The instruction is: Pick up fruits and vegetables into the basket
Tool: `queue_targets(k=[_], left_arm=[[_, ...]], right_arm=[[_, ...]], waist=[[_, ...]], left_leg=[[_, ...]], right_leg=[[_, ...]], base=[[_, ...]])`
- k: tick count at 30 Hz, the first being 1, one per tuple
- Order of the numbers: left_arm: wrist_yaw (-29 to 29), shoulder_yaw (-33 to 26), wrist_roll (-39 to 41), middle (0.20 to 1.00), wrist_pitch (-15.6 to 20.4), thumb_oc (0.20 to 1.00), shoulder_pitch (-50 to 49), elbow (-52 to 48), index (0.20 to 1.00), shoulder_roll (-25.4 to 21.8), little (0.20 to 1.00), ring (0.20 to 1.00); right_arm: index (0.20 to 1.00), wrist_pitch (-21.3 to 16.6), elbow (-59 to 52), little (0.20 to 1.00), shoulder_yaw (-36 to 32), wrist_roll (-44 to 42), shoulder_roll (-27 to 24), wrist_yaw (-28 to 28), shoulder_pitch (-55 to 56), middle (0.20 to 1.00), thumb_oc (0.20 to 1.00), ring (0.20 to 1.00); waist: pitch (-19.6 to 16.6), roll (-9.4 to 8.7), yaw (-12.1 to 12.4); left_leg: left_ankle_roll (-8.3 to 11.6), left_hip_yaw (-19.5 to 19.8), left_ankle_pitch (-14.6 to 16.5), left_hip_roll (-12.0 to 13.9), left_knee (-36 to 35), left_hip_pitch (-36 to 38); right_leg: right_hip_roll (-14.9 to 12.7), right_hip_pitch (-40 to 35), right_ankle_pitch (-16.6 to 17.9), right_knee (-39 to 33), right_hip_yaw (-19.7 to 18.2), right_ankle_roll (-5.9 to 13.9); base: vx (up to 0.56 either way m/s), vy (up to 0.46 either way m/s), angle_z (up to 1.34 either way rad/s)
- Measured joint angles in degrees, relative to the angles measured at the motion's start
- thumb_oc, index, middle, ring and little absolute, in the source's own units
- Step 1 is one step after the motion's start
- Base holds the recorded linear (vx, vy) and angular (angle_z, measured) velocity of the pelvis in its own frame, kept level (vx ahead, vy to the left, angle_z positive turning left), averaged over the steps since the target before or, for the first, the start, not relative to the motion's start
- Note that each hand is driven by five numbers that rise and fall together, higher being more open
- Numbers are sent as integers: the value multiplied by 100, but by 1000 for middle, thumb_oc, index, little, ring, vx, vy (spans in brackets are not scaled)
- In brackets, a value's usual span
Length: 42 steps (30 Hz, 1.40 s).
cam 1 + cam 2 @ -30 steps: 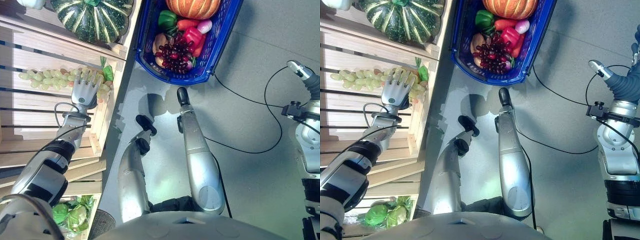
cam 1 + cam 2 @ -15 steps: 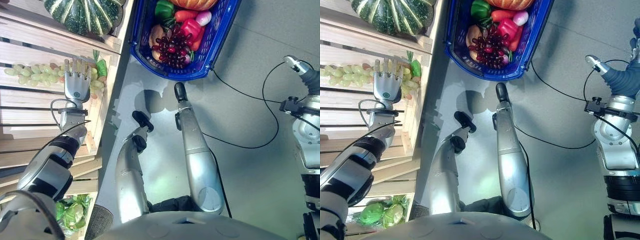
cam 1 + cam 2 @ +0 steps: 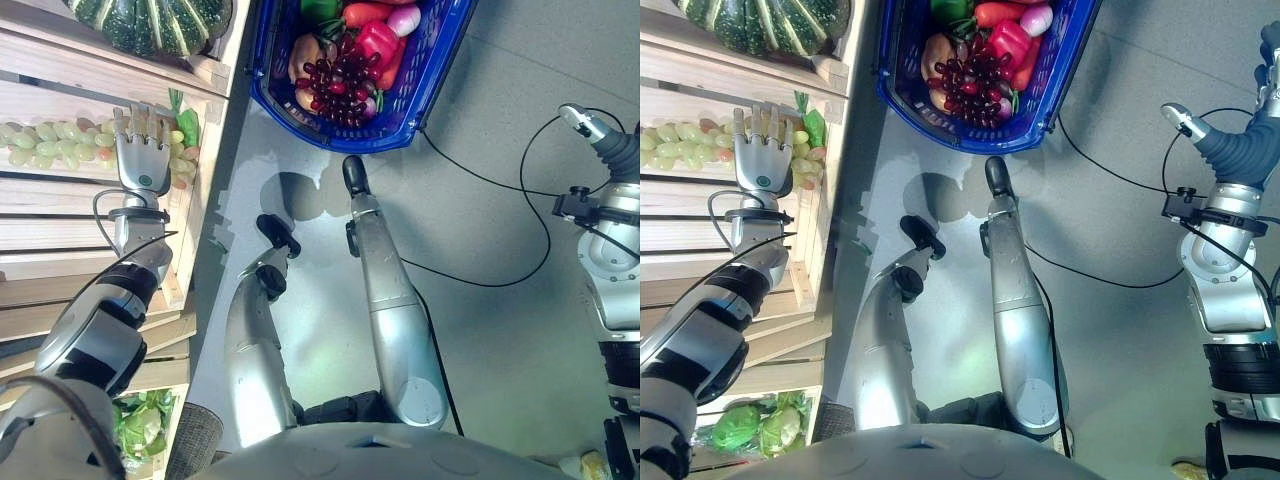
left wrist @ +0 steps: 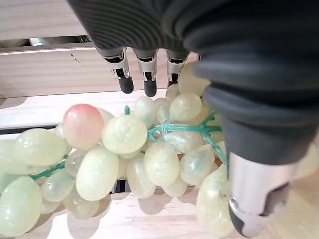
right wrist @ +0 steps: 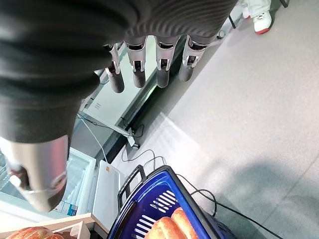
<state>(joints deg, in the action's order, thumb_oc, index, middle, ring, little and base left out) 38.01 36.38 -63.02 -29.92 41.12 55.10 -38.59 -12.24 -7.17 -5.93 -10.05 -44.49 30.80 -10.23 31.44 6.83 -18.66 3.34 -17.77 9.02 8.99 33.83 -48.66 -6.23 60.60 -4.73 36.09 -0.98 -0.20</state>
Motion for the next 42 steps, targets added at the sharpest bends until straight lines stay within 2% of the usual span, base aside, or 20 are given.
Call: queue_targets(k=[1, 2, 9, 23, 27, 29, 30, 33, 34, 35, 37, 42], left_arm=[[-6, 6, 2, 391, 3, 391, 7, 2, 391, 0, 391, 391], [-15, 12, 4, 200, 9, 200, 9, 2, 200, 0, 200, 200], [-114, 47, 53, 200, 134, 200, 105, 38, 200, -2, 200, 200], [-121, 102, 66, 200, 116, 200, 229, 330, 200, -2, 200, 200], [43, 101, 399, 200, 134, 200, 228, 368, 200, -2, 200, 200], [182, 86, 828, 200, 249, 200, 227, 367, 200, -1, 200, 200], [228, 80, 1093, 200, 349, 200, 227, 366, 200, -1, 200, 200], [338, -270, 2271, 200, 940, 200, 164, 264, 200, 9, 200, 200], [331, -609, 2812, 200, 1373, 200, 113, 157, 200, 22, 200, 200], [329, -726, 2952, 200, 1510, 200, 87, 111, 200, 27, 200, 200], [217, -1113, 3680, 200, 2393, 200, 34, -140, 200, 15, 200, 200], [-361, -1987, 4866, 200, 3732, 200, -448, -1217, 200, 47, 200, 200]], right_arm=[[1000, -1, 1, 1000, 1, 1, 0, 0, -1, 1000, 1000, 1000], [1000, -2, 1, 1000, 1, 1, 1, 0, 0, 1000, 1000, 1000], [1000, -8, 1, 1000, 1, 1, 0, -1, -21, 1000, 1000, 1000], [1000, -51, 10, 1000, 40, 12, 1, -8, -161, 1000, 1000, 1000], [1000, -72, 11, 1000, 181, 25, 2, -61, -164, 1000, 1000, 1000], [1000, -75, 12, 1000, 225, 22, 8, -343, -159, 1000, 1000, 1000], [1000, -75, 13, 1000, 241, 17, 9, -488, -159, 1000, 1000, 1000], [1000, -74, 22, 1000, 362, -11, 20, -988, -151, 1000, 1000, 1000], [1000, -58, 23, 1000, 485, -66, 33, -1313, -148, 1000, 1000, 1000], [1000, -52, 23, 1000, 524, -68, 38, -1421, -139, 1000, 1000, 1000], [1000, -42, 24, 1000, 689, -195, 44, -2046, -104, 1000, 1000, 1000], [1000, 162, 21, 1000, 688, -426, 286, -2733, -32, 1000, 1000, 1000]], waist=[[0, 0, -1], [0, 0, -1], [-5, -13, -5], [-5, -95, -12], [-4, -155, -11], [-2, -158, -6], [-1, -160, -4], [11, -203, 22], [22, -236, 52], [27, -248, 58], [24, -319, 202], [27, -365, 422]], left_leg=[[0, 0, 0, 0, 2, -5], [0, 0, 0, 0, 2, -6], [4, 2, 3, -1, -1, -7], [0, 77, 5, -1, 72, 4], [-3, 103, 6, -6, 84, 9], [-3, 105, 6, -4, 92, 23], [-3, 107, 6, -4, 96, 43], [3, 187, 9, -6, 88, 183], [11, 269, 9, -7, 90, 287], [14, 289, 8, -6, 88, 323], [22, 355, 3, -9, 74, 563], [13, 444, -33, -53, -25, 920]], right_leg=[[1, 5, 0, 1, 0, 0], [1, 5, 1, 3, 1, 0], [1, 4, 2, 4, 1, 1], [1, -74, 48, -11, 22, 7], [1, -98, 59, -15, 28, 11], [2, -118, 80, -11, 31, 7], [1, -141, 81, -12, 34, 6], [11, -315, 82, -37, 77, 5], [15, -469, 85, -56, 150, -1], [14, -519, 85, -63, 158, -1], [35, -817, 83, -112, 205, -2], [-13, -1250, 66, -228, 331, 26]], base=[[0, 0, 0], [0, 0, 0], [0, 0, 0], [-2, 1, 0], [0, 0, 0], [0, 0, 0], [0, 0, 0], [-6, -14, 1], [-16, -41, 6], [-15, -36, 10], [-14, -27, 9], [-5, -17, 9]])
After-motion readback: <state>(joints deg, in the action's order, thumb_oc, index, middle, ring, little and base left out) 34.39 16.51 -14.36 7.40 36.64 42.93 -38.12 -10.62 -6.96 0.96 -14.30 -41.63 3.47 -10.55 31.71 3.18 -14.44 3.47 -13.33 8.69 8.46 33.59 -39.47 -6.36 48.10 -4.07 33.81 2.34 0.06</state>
